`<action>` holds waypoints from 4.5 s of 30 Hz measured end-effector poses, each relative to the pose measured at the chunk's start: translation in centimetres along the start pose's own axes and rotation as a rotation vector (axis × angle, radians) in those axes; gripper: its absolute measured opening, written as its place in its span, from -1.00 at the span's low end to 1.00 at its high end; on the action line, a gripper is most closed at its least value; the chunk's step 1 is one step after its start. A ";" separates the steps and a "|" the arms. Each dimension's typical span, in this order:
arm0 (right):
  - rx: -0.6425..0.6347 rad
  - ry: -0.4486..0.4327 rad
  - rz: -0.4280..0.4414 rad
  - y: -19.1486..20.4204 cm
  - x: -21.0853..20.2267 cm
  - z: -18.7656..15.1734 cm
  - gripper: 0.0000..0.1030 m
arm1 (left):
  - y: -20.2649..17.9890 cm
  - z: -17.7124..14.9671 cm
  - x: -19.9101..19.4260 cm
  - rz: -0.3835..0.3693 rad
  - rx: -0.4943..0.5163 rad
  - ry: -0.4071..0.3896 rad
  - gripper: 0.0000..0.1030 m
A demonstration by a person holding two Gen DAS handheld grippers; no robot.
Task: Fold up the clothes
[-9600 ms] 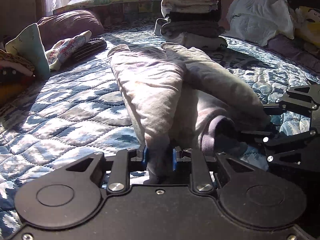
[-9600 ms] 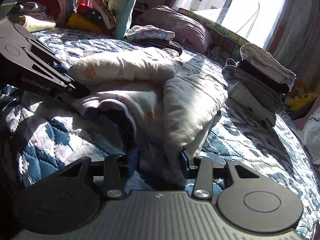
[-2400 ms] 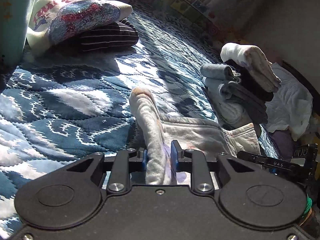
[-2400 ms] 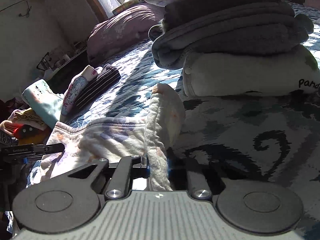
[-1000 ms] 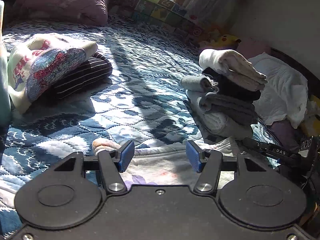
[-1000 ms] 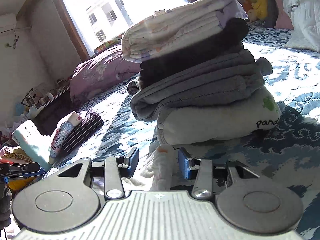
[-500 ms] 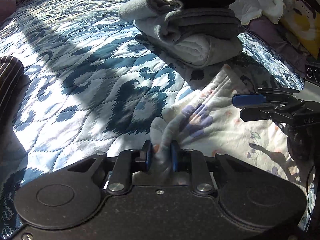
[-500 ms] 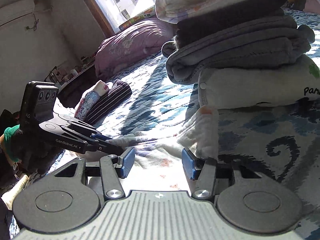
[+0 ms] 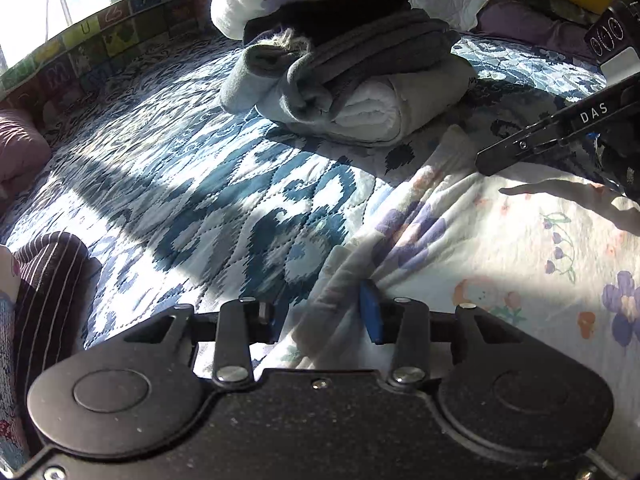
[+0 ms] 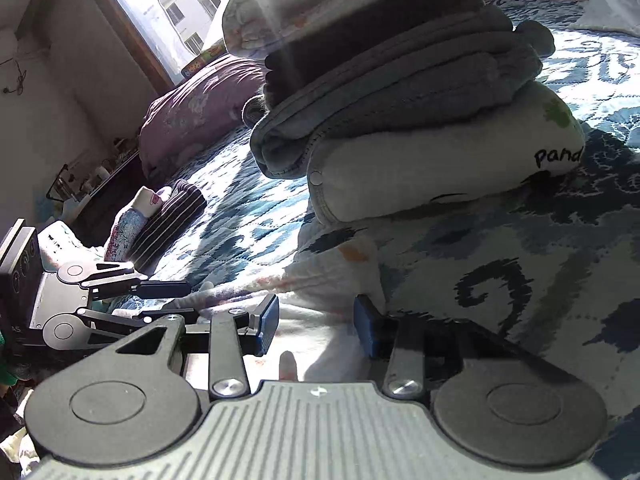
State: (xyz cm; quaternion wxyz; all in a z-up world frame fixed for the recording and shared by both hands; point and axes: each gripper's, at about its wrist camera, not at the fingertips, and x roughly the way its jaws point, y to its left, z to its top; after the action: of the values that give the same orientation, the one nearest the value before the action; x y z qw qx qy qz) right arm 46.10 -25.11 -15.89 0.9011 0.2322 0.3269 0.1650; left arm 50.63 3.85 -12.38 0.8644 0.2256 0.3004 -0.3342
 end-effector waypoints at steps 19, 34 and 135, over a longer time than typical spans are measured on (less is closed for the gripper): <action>-0.130 -0.004 -0.044 1.2 -1.4 0.8 -0.22 | -1.3 -5.2 -11.8 0.261 -0.348 0.013 -0.39; -0.426 0.120 -0.091 4.2 -8.4 -5.5 -0.34 | -13.3 -10.3 -15.8 0.290 -0.523 0.052 -0.39; 0.022 -0.258 -0.042 0.3 -21.0 -16.9 -0.51 | -19.2 12.3 6.1 0.276 -0.386 0.330 -0.66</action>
State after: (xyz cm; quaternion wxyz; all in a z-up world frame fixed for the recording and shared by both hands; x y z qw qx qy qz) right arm 19.48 -29.06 -16.42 0.9364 0.2543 0.2147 0.1114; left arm 45.05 -19.07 -11.27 0.8681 0.1470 0.4615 -0.1087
